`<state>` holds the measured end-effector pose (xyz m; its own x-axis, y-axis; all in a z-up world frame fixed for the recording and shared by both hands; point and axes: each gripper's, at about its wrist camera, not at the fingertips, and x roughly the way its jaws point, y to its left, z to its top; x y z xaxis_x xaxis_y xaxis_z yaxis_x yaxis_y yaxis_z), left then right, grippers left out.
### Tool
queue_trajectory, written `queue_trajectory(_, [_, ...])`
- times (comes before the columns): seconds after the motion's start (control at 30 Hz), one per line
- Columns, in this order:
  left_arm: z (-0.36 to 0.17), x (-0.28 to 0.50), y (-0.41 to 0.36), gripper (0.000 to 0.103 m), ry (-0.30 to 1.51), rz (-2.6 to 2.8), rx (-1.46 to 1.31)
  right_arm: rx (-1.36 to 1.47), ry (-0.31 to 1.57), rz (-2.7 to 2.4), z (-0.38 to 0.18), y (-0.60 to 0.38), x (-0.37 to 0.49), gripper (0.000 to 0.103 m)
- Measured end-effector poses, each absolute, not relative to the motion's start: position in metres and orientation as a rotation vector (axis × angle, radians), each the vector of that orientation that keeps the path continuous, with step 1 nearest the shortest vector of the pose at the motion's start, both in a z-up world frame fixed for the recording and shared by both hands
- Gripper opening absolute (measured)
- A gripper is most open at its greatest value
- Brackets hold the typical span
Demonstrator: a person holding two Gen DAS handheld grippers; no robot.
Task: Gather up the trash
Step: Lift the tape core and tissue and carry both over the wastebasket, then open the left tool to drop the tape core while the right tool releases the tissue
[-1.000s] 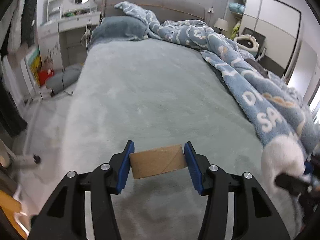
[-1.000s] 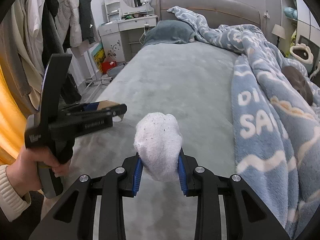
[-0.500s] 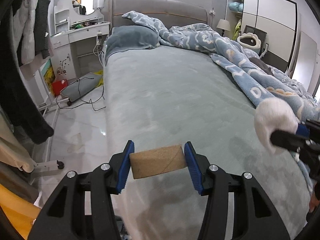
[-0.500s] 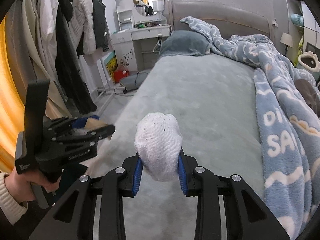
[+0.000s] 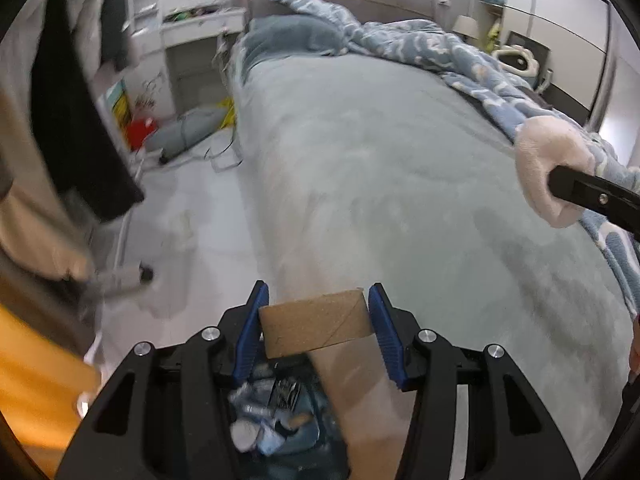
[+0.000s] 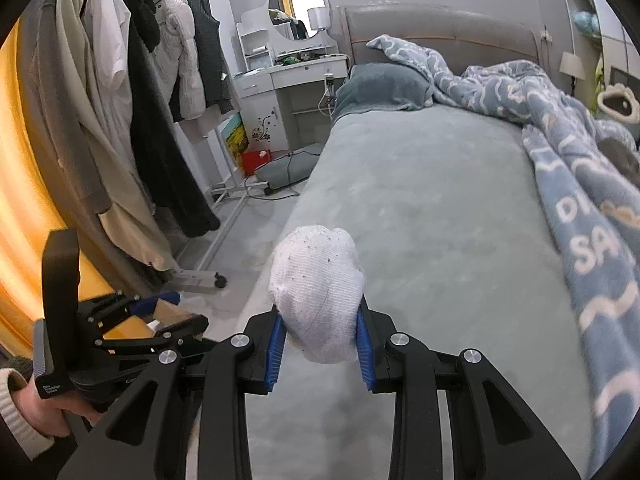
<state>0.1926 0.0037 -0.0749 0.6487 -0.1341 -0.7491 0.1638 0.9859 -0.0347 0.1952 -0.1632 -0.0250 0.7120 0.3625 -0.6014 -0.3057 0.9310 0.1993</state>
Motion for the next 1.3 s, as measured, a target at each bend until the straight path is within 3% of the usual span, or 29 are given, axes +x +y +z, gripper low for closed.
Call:
queue_trajectory(0.5, [-0.126, 0.169, 0.074, 0.055, 1.034, -0.038, -0.025, 0.006, 0.71, 0.429, -0.014, -0.095, 0.14, 0.031])
queue_trajectory(0.93, [-0.178, 0.163, 0.111, 0.057, 1.224, 0.027, -0.09, 0.02, 0.78, 0.504, -0.028, -0.048, 0.145, 0.031])
queue_trajectory(1.0, [-0.183, 0.161, 0.116, 0.062, 1.239, 0.028, -0.093, 0.031, 0.787, 0.52, -0.029, -0.04, 0.147, 0.031])
queue_trajectory(1.07, [-0.185, 0.158, 0.122, 0.074, 1.244, 0.024, -0.101, 0.029, 0.8, 0.529, -0.032, -0.032, 0.15, 0.032])
queue_trajectory(1.3, [-0.176, 0.149, 0.144, 0.084, 1.224, 0.031, -0.122, -0.001, 0.873, 0.547, -0.051, 0.001, 0.162, 0.031])
